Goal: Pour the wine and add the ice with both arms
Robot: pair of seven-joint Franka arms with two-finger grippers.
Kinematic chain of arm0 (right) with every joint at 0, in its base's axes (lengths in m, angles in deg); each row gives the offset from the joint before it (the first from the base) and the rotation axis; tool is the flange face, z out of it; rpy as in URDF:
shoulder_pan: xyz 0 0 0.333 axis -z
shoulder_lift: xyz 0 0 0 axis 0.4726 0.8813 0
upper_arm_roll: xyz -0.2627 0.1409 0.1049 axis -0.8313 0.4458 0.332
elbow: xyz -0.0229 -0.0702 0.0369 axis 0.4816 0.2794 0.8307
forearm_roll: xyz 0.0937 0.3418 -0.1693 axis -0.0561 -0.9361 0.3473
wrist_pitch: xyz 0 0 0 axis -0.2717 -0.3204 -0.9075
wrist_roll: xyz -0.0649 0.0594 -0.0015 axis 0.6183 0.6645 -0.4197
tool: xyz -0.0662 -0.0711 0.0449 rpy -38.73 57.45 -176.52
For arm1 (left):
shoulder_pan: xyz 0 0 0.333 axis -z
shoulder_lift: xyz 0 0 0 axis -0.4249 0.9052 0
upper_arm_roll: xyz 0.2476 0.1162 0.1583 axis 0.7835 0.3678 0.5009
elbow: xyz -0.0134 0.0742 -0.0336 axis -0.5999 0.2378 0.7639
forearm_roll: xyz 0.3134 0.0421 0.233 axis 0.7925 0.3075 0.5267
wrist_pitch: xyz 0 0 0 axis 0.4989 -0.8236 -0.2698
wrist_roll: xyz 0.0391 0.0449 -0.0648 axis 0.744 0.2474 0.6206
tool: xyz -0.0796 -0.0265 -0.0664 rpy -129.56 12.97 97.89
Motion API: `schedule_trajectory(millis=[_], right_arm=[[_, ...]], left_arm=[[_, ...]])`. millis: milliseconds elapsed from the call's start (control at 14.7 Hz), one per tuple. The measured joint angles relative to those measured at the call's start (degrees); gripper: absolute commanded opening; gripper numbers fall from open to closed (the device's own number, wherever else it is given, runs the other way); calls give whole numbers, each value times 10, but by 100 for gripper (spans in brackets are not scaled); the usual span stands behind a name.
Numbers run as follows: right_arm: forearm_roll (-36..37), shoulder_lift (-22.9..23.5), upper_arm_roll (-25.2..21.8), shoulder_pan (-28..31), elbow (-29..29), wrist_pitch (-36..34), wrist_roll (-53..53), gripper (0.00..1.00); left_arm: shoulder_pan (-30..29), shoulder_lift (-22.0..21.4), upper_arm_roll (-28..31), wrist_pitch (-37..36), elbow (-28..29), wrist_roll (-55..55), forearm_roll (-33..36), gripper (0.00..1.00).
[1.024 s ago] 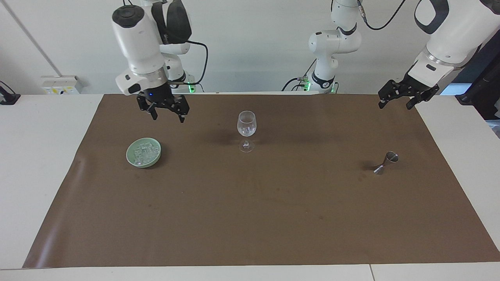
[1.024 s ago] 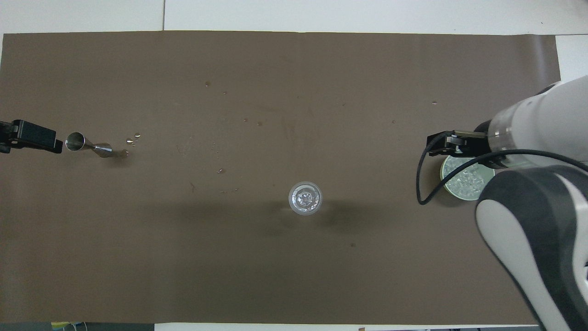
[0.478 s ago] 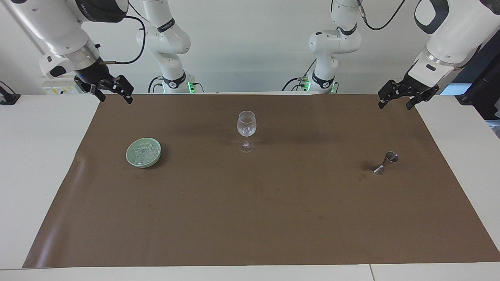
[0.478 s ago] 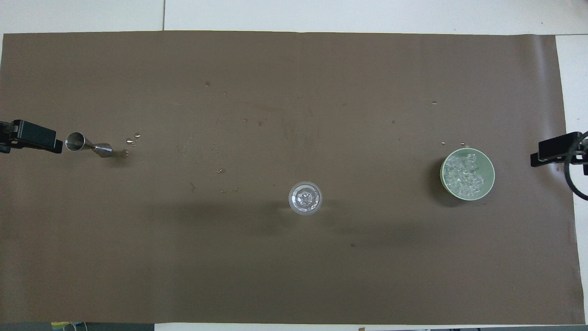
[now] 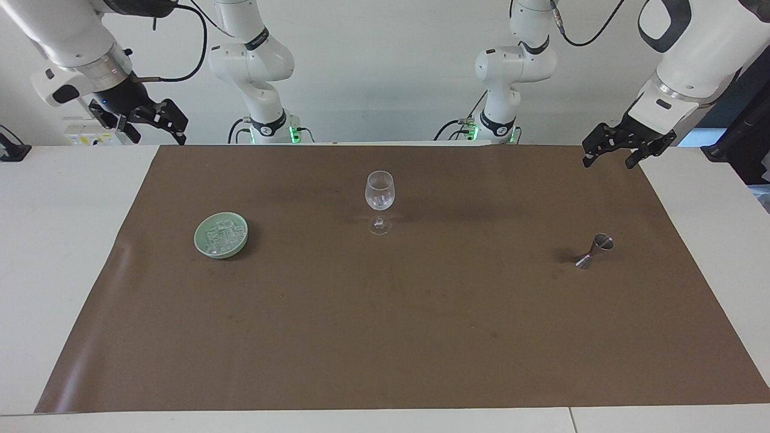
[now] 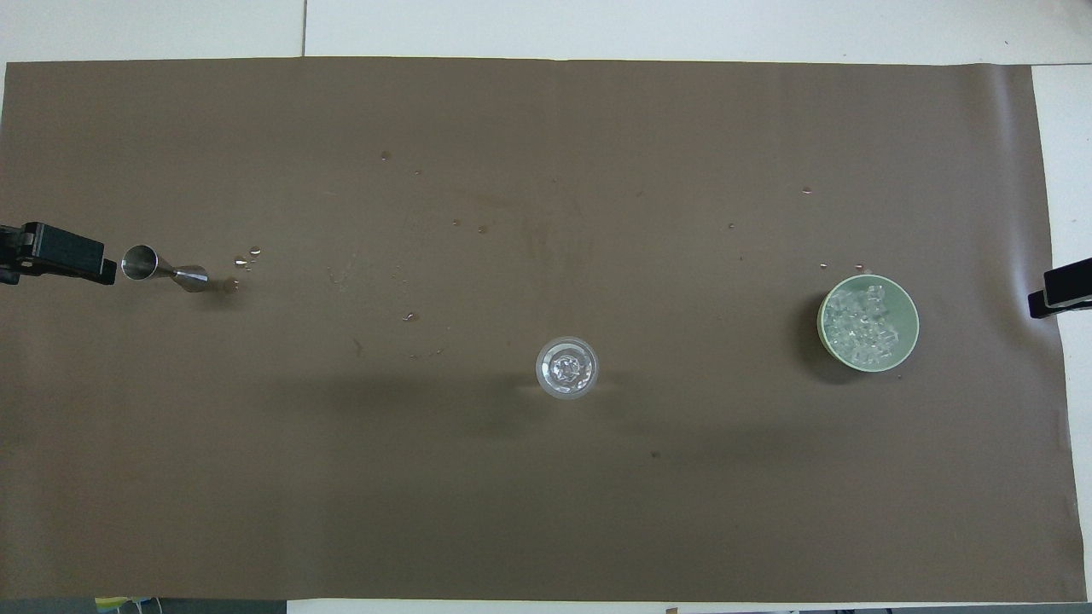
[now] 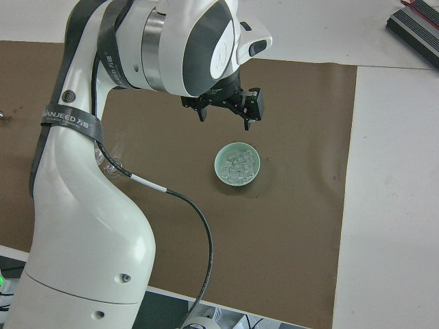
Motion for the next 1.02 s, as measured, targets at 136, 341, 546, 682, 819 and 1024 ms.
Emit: schedule_trajectory(millis=[136, 341, 546, 682, 819, 1024], right_arm=[[0, 1, -3, -4, 4, 2, 10, 100], [0, 1, -3, -7, 9, 18, 12, 100], [0, 1, -3, -9, 9, 30, 12, 100], [0, 1, -3, -14, 9, 42, 12, 100], [0, 1, -1, -16, 9, 46, 12, 100], [0, 2, 3, -16, 9, 47, 12, 100]], left_arm=[[0, 0, 0, 0, 0, 0, 0, 100], [0, 0, 0, 0, 0, 0, 0, 100], [0, 0, 0, 0, 0, 0, 0, 100], [0, 0, 0, 0, 0, 0, 0, 100], [0, 0, 0, 0, 0, 0, 0, 100], [0, 0, 2, -1, 0, 0, 0, 100]])
